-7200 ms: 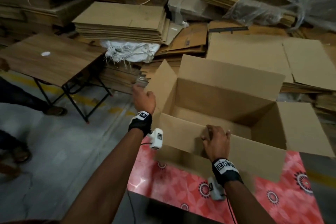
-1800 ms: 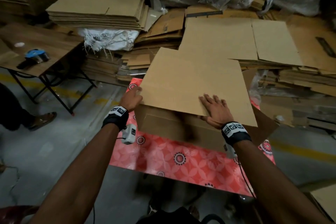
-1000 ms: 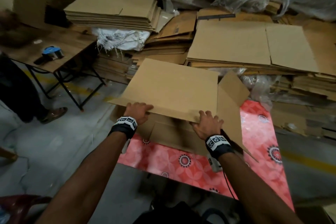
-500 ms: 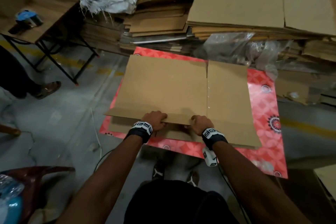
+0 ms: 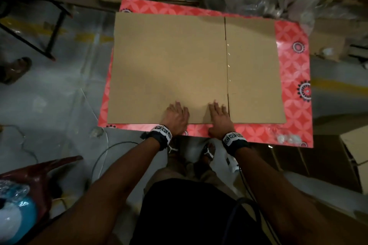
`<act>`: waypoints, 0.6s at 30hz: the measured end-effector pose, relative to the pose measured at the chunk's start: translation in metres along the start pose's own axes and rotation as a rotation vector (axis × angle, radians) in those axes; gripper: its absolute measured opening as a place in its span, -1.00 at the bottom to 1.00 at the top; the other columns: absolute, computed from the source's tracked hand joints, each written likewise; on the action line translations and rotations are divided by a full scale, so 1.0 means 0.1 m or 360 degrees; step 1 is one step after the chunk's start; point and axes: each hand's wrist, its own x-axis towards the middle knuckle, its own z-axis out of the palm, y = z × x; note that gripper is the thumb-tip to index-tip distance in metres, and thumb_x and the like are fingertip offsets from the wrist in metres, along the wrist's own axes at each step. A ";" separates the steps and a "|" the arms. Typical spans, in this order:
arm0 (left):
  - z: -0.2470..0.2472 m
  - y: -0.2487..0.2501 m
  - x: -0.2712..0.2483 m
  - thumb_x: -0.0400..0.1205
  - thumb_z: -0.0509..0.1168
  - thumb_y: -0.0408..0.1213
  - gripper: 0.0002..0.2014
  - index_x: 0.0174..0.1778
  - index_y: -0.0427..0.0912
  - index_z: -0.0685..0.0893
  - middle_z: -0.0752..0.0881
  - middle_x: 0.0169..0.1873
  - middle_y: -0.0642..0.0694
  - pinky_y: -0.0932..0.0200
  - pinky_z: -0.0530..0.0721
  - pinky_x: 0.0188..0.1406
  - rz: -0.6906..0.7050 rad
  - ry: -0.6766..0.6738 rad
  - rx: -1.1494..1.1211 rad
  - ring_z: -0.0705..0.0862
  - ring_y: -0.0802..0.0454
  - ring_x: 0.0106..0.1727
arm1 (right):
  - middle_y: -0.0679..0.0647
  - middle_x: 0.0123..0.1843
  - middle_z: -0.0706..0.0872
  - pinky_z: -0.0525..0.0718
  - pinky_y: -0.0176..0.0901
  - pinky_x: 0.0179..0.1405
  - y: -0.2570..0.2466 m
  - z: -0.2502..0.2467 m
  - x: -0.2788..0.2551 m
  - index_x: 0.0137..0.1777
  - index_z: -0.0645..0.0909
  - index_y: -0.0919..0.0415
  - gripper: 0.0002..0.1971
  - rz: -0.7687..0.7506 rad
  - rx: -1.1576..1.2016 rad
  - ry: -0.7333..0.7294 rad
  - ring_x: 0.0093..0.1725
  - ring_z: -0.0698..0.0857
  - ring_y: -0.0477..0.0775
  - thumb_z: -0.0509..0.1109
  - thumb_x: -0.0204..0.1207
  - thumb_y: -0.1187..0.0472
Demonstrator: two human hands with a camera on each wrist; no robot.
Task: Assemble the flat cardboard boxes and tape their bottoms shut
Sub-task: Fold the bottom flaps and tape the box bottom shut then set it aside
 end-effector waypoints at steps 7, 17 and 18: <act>-0.27 -0.01 -0.06 0.79 0.03 0.11 -0.25 0.69 -0.46 0.19 0.26 0.51 -0.83 -0.40 0.57 0.35 0.0072 0.0003 -0.0074 0.51 -0.73 0.42 | -0.01 0.86 -0.08 -0.09 0.42 0.74 0.02 -0.17 -0.08 0.83 -0.14 -0.02 0.04 0.0036 -0.0172 0.0078 0.82 -0.01 0.29 0.47 0.49 0.13; -1.14 -0.29 -0.30 0.82 0.04 -0.06 -0.67 0.36 -0.15 0.53 0.80 0.12 -0.29 -0.06 0.63 -0.02 0.0087 0.0135 -0.0134 0.77 -0.34 0.13 | 0.10 0.22 0.81 0.45 0.11 0.38 0.04 -0.80 -0.34 0.34 0.67 0.00 -0.59 -0.0101 -0.0310 0.0622 0.23 0.74 0.24 0.10 0.62 0.15; -1.20 -0.25 -0.36 0.82 0.04 -0.02 -0.67 0.32 -0.13 0.55 0.81 0.08 -0.28 -0.05 0.62 -0.05 0.0064 0.0185 -0.0143 0.78 -0.33 0.08 | 0.09 0.16 0.82 0.49 0.07 0.26 0.05 -0.87 -0.39 0.28 0.67 0.01 -0.67 -0.0099 -0.0350 0.0631 0.18 0.75 0.23 0.20 0.60 0.19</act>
